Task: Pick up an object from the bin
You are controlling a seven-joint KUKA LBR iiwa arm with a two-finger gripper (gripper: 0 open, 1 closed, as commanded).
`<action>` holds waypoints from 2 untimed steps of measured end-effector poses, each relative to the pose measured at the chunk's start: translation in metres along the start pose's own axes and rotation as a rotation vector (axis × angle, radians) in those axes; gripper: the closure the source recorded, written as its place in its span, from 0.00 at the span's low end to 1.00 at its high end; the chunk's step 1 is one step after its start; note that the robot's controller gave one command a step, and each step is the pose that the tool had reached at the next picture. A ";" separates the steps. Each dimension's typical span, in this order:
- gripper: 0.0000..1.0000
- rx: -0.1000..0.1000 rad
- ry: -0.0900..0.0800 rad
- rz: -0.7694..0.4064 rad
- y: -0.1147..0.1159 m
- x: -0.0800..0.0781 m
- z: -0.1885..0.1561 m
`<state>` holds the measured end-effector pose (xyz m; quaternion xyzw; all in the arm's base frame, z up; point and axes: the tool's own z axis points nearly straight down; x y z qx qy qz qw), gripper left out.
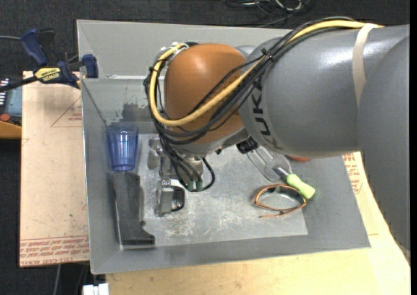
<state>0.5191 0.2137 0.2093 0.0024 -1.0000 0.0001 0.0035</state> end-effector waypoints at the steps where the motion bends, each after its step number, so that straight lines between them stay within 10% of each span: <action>1: 0.00 -0.001 -0.007 0.004 -0.001 -0.002 -0.004; 2: 0.00 -0.002 -0.007 -0.282 -0.053 -0.058 0.110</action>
Offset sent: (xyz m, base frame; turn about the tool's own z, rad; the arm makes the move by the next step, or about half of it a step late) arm 0.0702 -0.0662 -0.1393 -0.3506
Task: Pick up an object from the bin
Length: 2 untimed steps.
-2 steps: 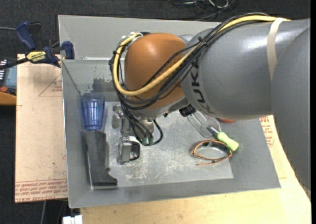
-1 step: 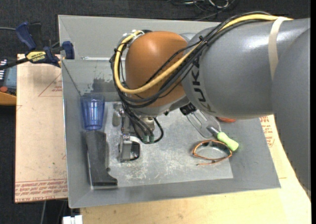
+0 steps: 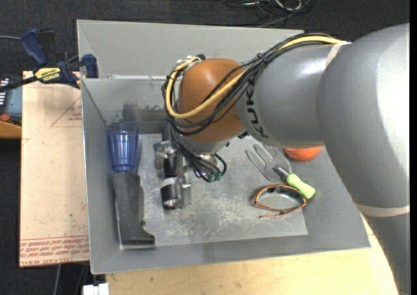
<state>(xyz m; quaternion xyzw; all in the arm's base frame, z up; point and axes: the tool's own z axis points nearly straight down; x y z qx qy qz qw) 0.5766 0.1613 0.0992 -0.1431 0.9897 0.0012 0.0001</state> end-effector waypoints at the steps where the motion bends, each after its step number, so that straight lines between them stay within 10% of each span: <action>1: 0.00 -0.001 -0.009 -0.161 -0.001 0.015 -0.062; 2: 0.00 -0.001 0.004 -0.384 -0.017 -0.016 -0.004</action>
Offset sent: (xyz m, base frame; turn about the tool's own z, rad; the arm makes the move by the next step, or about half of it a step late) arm 0.0177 -0.0128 0.0008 -0.3874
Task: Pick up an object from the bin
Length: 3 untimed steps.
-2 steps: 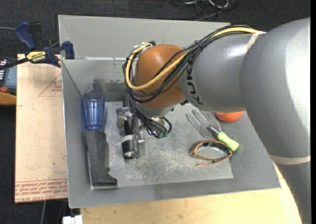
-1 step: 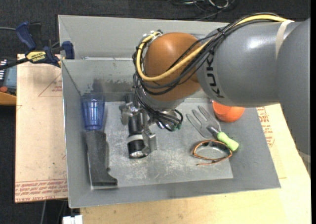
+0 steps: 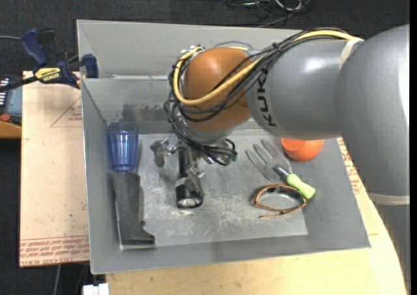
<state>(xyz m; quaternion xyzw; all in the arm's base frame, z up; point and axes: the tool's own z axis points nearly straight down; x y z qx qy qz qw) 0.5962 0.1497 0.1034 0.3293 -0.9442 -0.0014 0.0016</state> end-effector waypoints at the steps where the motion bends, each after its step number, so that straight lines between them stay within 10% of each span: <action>1: 0.00 0.004 -0.015 -0.261 -0.048 -0.010 0.033; 2: 1.00 -0.002 -0.008 -0.206 -0.028 -0.024 0.033; 3: 1.00 -0.002 -0.008 -0.205 -0.028 -0.024 0.033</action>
Offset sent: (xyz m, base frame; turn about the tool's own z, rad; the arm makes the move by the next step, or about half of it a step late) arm 0.0355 -0.0080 -0.0334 -0.2086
